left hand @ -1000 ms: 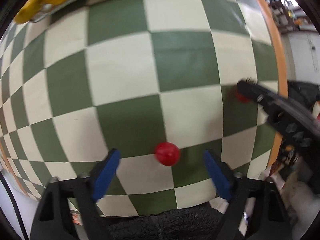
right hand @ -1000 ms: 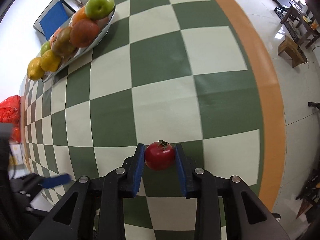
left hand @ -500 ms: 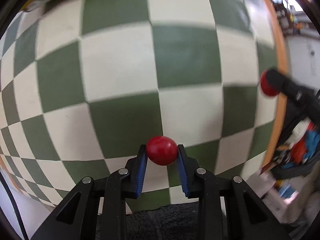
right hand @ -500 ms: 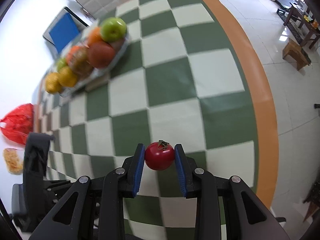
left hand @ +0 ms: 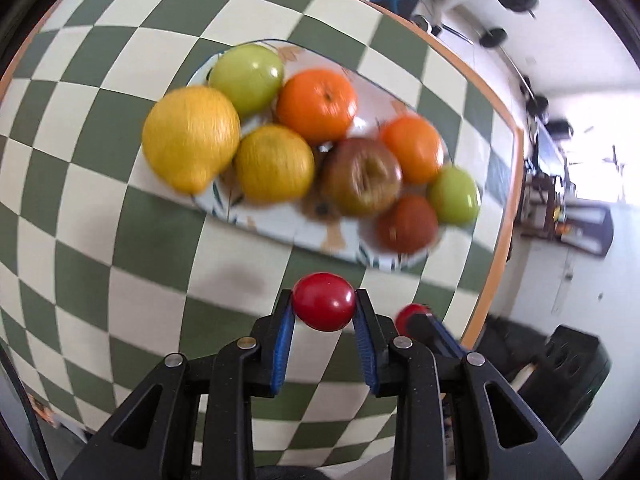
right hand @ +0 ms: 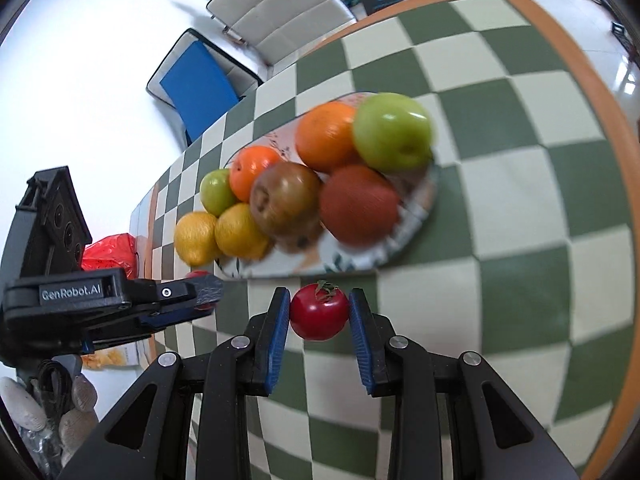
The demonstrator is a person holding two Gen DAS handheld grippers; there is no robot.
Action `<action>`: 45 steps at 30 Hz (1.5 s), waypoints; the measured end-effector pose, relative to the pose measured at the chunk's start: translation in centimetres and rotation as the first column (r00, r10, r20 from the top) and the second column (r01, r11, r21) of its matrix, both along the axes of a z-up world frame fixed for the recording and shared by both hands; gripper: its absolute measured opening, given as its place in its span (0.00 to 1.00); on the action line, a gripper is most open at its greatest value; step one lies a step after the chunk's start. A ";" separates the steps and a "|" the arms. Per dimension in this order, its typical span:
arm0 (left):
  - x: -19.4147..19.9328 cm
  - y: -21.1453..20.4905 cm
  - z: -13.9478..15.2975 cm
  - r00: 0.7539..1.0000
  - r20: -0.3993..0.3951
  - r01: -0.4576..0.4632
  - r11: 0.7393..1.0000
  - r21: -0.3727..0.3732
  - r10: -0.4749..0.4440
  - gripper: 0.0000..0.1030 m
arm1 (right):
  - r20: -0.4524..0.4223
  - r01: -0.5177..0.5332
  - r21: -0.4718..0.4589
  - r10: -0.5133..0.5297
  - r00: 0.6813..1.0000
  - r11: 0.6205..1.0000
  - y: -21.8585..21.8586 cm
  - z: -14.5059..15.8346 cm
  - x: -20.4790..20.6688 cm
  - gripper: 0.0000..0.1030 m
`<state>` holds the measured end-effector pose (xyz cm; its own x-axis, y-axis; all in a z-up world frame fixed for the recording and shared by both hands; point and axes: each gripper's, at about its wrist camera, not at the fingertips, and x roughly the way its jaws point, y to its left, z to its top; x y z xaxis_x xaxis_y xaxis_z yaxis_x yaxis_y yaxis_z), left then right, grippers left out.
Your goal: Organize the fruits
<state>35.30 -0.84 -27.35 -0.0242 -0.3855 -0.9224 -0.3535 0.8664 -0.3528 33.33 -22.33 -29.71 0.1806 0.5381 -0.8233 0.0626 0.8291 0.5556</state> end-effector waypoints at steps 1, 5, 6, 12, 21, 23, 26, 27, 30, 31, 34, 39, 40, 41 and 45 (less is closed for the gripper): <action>0.4 0.1 -0.8 1.000 -0.013 -0.014 1.000 -0.014 0.014 0.26 | -0.002 -0.009 -0.005 0.009 1.000 1.000 0.6 -0.5 0.7 0.32; 2.6 0.5 -3.3 0.995 -0.069 -0.069 0.996 -0.061 0.065 0.26 | -0.016 -0.059 -0.031 0.058 0.998 0.998 2.4 -1.9 2.4 0.32; 3.1 0.6 -3.9 0.994 -0.078 -0.076 0.995 -0.069 0.070 0.26 | -0.020 -0.066 -0.037 0.065 0.998 0.997 2.8 -2.2 2.7 0.32; 4.0 0.8 -5.5 0.989 -0.120 -0.096 0.990 -0.100 0.084 0.26 | -0.026 -0.088 -0.030 0.087 0.996 0.996 3.6 -3.3 3.7 0.33; 3.5 1.8 -4.0 0.991 -0.119 -0.070 0.996 -0.056 0.063 0.28 | -0.030 -0.072 -0.068 0.070 0.997 0.995 1.6 -1.7 2.2 0.48; 3.0 2.0 -3.0 0.996 -0.090 -0.029 1.000 0.000 0.029 0.30 | -0.012 -0.064 -0.111 0.063 0.998 0.992 0.9 -0.7 1.8 0.56; 2.2 1.8 -1.4 0.999 -0.032 0.045 0.991 0.124 -0.042 0.47 | 0.023 -0.062 -0.226 0.069 0.997 0.972 0.1 1.1 1.3 0.72; 1.9 1.7 -0.8 0.997 -0.010 0.071 0.982 0.172 -0.070 0.51 | 0.034 -0.058 -0.259 0.070 0.997 0.964 0.0 1.5 1.3 0.75; 0.6 1.2 0.6 0.988 0.042 0.130 0.945 0.302 -0.149 0.56 | 0.059 -0.059 -0.356 0.086 0.995 0.932 0.0 2.6 1.1 0.85; 0.2 1.2 0.9 0.985 0.050 0.141 0.932 0.333 -0.166 0.59 | 0.064 -0.060 -0.362 0.089 0.994 0.930 -0.2 2.9 1.0 0.87; -0.4 1.0 1.3 0.978 0.071 0.150 0.902 0.405 -0.195 0.78 | 0.078 -0.065 -0.413 0.107 0.991 0.908 0.3 3.6 0.9 0.93; -0.6 1.4 2.1 0.974 0.114 0.124 0.880 0.458 -0.197 0.90 | 0.116 -0.040 -0.455 0.104 0.988 0.890 0.9 5.1 0.6 0.94; -0.6 1.4 2.4 0.972 0.123 0.120 0.877 0.465 -0.199 0.93 | 0.124 -0.034 -0.461 0.102 0.987 0.887 1.0 5.5 0.4 0.94; -0.7 1.5 2.6 0.971 0.133 0.116 0.875 0.471 -0.200 0.97 | 0.129 -0.029 -0.465 0.100 0.987 0.885 1.1 5.7 0.4 0.94; -1.1 1.7 4.1 0.961 0.176 0.101 0.864 0.493 -0.213 0.98 | 0.154 -0.008 -0.489 0.095 0.984 0.873 1.3 7.1 -0.2 0.94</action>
<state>34.23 0.85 -23.29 0.1744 0.0922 -0.9803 -0.1615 0.9848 0.0639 33.09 -21.06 -22.65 0.3221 0.0919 -0.9422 -0.0449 0.9956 0.0818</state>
